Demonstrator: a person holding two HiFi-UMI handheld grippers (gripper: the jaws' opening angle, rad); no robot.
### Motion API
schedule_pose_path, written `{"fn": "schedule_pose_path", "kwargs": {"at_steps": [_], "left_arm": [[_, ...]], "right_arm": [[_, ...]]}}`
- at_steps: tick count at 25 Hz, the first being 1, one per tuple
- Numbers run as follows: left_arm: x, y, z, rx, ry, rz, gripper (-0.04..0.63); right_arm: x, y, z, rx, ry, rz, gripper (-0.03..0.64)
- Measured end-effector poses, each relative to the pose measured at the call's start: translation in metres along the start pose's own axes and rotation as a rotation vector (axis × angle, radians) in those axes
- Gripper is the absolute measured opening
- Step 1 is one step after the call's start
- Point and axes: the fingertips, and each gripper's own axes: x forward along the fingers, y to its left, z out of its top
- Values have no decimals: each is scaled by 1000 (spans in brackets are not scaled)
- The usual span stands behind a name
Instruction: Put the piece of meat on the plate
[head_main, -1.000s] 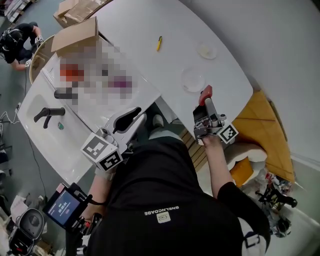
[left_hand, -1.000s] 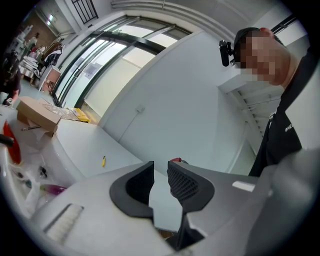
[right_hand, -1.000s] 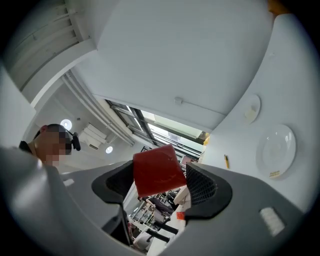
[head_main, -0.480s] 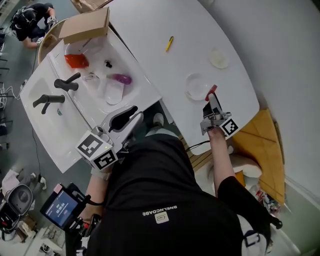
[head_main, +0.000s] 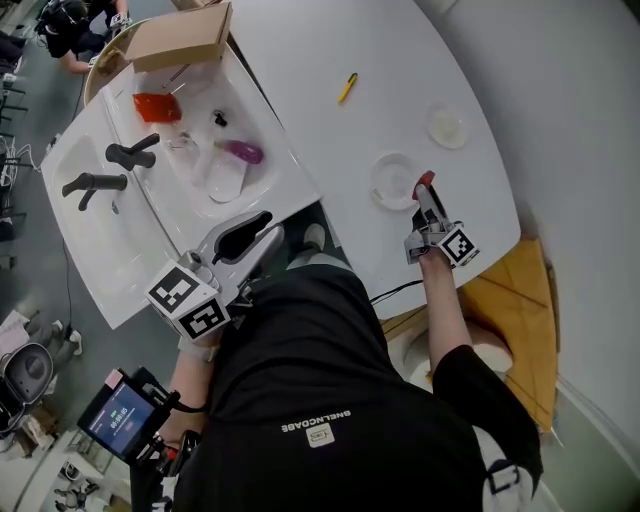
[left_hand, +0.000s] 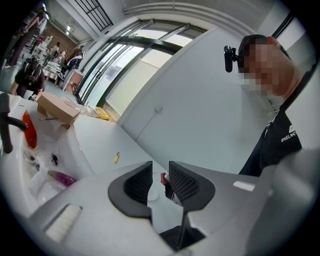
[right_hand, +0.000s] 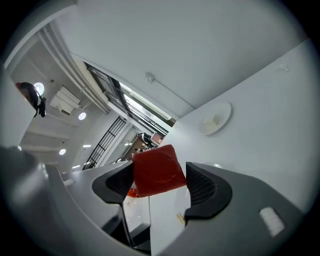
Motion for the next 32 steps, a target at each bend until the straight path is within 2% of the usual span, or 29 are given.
{"fn": "schedule_pose_path", "kwargs": {"at_steps": [14,32], "left_arm": [[-4,14,-1,-72,-1,33,110],[-7,18,-2,-81,-6,43,112]], "right_arm": [[19,-51,-15,-75,116,-142,328],[30,-88,-36,-258,256,-344,328]]}}
